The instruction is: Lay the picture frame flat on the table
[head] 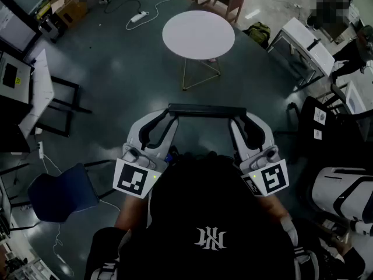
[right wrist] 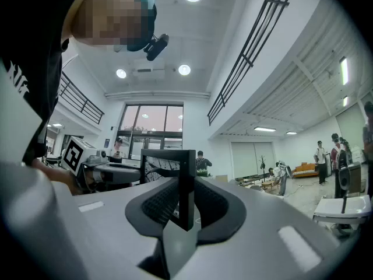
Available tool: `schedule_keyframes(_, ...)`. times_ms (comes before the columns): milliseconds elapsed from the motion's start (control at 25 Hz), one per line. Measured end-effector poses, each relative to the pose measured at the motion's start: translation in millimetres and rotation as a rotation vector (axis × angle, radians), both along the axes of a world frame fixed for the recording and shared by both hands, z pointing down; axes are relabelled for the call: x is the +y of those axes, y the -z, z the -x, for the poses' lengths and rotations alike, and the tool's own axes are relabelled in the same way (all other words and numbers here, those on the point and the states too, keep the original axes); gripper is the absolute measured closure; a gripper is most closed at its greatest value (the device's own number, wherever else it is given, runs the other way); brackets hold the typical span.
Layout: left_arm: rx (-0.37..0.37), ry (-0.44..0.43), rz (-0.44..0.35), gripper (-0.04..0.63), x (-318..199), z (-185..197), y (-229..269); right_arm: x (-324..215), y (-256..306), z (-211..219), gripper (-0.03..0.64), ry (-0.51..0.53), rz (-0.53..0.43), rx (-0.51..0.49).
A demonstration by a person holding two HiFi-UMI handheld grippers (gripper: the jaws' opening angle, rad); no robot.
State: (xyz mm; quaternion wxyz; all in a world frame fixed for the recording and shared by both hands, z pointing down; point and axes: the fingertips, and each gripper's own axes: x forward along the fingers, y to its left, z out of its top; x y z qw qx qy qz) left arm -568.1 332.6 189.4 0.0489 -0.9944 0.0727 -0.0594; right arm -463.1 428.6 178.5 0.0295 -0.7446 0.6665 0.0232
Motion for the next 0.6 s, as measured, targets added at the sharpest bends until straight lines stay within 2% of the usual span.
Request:
schedule_keyframes(280,0.028,-0.049,-0.024,0.52,-27,7,4,-23,-4,15,0.537,-0.024,-0.004,-0.004)
schedule_keyframes(400,0.048,-0.081,-0.019,0.52,-25,4,7,-19,0,14,0.538,-0.051,-0.006,0.006)
schedule_keyframes(600,0.04,-0.134,-0.005,0.522,-17,-3,0,-14,-3,8,0.538,-0.099,0.009,0.01)
